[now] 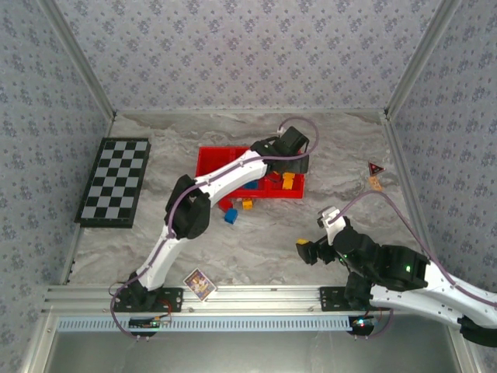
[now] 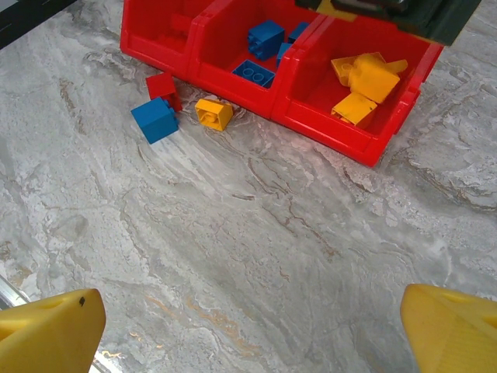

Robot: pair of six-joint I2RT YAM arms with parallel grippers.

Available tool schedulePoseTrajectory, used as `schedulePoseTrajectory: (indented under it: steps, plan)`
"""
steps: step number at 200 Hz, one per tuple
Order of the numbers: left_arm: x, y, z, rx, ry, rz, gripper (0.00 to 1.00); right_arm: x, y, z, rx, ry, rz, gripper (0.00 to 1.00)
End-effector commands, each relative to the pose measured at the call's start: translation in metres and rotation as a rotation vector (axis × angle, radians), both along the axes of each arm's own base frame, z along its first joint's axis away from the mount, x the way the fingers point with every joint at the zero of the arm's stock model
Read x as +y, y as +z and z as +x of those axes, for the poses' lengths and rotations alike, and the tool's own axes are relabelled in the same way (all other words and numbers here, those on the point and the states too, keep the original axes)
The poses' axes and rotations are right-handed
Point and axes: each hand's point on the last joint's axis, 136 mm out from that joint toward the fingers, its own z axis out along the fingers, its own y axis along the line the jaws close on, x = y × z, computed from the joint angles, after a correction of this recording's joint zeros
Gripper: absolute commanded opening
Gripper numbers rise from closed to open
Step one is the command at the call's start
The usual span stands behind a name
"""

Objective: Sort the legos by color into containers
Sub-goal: Place the lego in the container.

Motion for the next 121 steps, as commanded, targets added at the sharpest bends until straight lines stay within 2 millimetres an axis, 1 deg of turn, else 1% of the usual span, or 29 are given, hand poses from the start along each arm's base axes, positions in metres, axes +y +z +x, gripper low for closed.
schedulePoseTrajectory:
  steps: [1, 10, 19, 31, 33, 37, 39, 45, 60, 62, 78, 100, 121]
  plan:
    - [0.007, 0.04, -0.005, -0.054, -0.045, -0.001, 0.94, 0.002, 0.004, 0.002, -0.023, 0.006, 0.0, 0.99]
    - [0.012, 0.044, -0.009, -0.062, -0.057, 0.014, 0.97, 0.002, 0.004, 0.001, -0.023, 0.008, 0.001, 0.99]
    - [0.02, 0.054, -0.012, -0.079, -0.055, 0.019, 1.0, 0.002, 0.004, 0.002, -0.023, 0.006, 0.0, 0.99]
    - [0.031, 0.067, -0.018, -0.107, -0.046, 0.013, 1.0, 0.002, 0.004, 0.001, -0.023, 0.008, -0.001, 0.99]
    - [0.034, 0.065, -0.02, -0.106, -0.045, 0.018, 1.0, 0.002, 0.004, 0.001, -0.023, 0.008, 0.0, 0.99]
    - [0.037, 0.071, -0.022, -0.119, -0.042, 0.007, 1.0, 0.002, 0.004, 0.001, -0.023, 0.007, 0.001, 0.99]
    - [0.042, 0.069, -0.025, -0.114, -0.04, 0.016, 1.0, 0.002, 0.004, 0.001, -0.023, 0.007, 0.001, 0.99]
    - [0.05, 0.069, -0.029, -0.122, -0.031, 0.017, 1.0, 0.002, 0.004, 0.001, -0.023, 0.007, 0.0, 1.0]
    - [0.071, 0.079, -0.04, -0.151, -0.011, 0.008, 1.0, 0.002, 0.004, 0.002, -0.024, 0.007, 0.0, 0.99]
    - [0.074, 0.078, -0.042, -0.15, -0.008, 0.012, 1.0, 0.002, 0.004, 0.002, -0.024, 0.007, 0.0, 0.99]
    - [0.097, 0.084, -0.055, -0.168, 0.008, 0.017, 1.0, 0.001, 0.004, 0.002, -0.023, 0.003, -0.002, 1.0]
    - [0.13, 0.076, -0.076, -0.154, 0.028, 0.052, 1.0, 0.0, 0.004, 0.003, -0.027, -0.006, -0.002, 0.99]
    - [0.161, 0.058, -0.097, -0.105, 0.079, 0.074, 1.0, -0.001, 0.003, 0.004, -0.029, -0.013, -0.004, 1.0]
